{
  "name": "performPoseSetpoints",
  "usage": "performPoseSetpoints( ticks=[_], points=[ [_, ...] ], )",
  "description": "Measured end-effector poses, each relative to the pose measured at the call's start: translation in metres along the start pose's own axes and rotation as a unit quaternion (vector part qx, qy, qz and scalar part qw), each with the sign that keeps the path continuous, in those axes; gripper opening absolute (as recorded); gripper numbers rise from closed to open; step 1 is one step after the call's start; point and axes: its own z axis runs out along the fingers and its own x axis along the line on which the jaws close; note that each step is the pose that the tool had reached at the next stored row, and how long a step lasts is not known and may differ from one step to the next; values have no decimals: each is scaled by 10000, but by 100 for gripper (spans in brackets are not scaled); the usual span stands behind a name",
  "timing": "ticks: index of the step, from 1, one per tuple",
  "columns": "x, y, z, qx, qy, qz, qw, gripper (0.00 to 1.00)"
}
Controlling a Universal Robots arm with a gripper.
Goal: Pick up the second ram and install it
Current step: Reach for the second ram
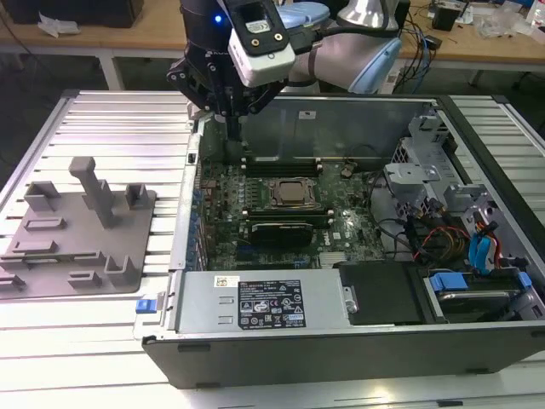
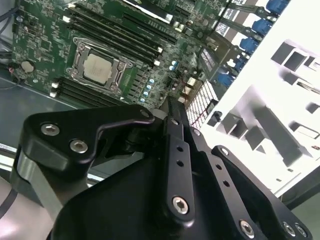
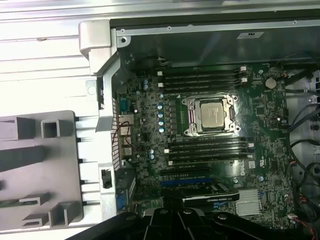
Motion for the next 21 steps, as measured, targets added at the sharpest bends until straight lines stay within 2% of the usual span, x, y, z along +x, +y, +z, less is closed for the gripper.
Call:
performPoseSetpoints(
  ticks=[3,10,14,21],
  points=[
    [137,-10,-4,0,-5,0,10000,8],
    [363,-27,-10,0,-9,0,10000,8],
    [430,-32,-11,-1,-10,0,10000,8],
    [640,-48,-13,-1,-10,0,10000,8]
  ],
)
